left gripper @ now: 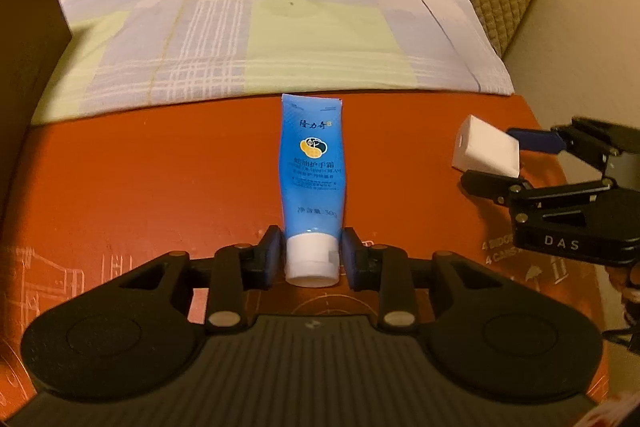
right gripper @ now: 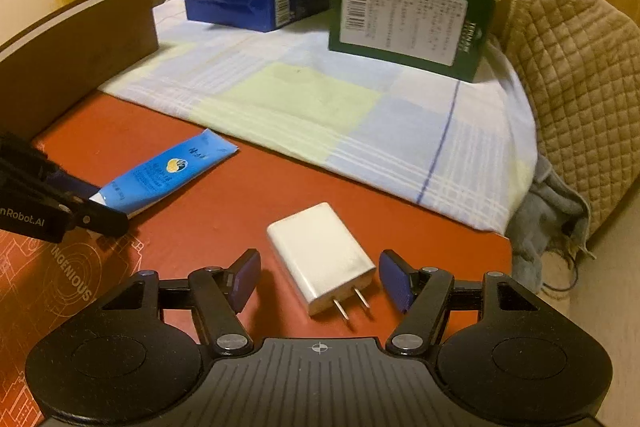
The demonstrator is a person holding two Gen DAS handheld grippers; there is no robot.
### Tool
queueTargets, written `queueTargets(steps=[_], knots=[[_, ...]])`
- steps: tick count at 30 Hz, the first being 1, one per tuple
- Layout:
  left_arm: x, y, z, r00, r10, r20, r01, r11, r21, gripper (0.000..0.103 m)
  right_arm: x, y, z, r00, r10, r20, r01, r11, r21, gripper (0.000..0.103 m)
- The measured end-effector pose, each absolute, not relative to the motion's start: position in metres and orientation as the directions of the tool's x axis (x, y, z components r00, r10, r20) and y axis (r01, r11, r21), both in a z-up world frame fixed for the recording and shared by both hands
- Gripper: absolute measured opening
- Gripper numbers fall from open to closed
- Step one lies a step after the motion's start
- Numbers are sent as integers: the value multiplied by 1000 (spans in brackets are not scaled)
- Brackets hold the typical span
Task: Organize rigid objects
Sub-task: 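Grasp the blue hand-cream tube with the left gripper while the right gripper grasps the white charger plug, then lift the cream tube and charger plug and carry them over the brown box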
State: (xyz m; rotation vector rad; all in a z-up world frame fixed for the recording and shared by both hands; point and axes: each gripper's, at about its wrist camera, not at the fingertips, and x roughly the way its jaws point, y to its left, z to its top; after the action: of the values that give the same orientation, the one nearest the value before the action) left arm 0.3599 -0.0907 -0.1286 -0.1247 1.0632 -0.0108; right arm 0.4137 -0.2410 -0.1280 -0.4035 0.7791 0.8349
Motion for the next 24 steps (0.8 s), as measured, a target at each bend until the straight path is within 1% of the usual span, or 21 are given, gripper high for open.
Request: queueTargets(steps=[2,4,5,6,7,8,11,17,24], knots=[[362,-91,-129,488,-67,-870,-44,994,-101,30,412,-238,-129,425,504,-752,-786,617,-30,61],[364,-92,-130,492,-64,-868,-37,995,-95,30,411,-236,-128,428,503,-751,-784,619,-32,55],[365,-93,-130,494,-62,-868,-31,996,-88,30,411,-235,-128,426,504,-752,-784,620,-28,50],[365,-94,-130,494,-60,-867,-22,996,-82,30,410,-235,-127,422,505,-753,-784,621,-23,49],[365,-95,-130,495,-58,-867,-10,997,-72,30,409,-233,-127,422,505,-753,-783,622,-21,49],[364,-96,-130,496,-53,-867,2,998,-59,26,407,-232,-127,422,506,-753,-783,621,-22,48],[359,-96,-131,498,-40,-866,12,999,-40,26,401,-228,-126,414,511,-753,-787,617,-14,47],[333,-78,-130,502,-27,-865,-31,998,-50,26,375,-215,-125,366,538,-759,-818,575,13,46],[279,-48,-125,496,-11,-868,-116,990,-79,26,327,-193,-125,273,591,-759,-874,482,61,46]])
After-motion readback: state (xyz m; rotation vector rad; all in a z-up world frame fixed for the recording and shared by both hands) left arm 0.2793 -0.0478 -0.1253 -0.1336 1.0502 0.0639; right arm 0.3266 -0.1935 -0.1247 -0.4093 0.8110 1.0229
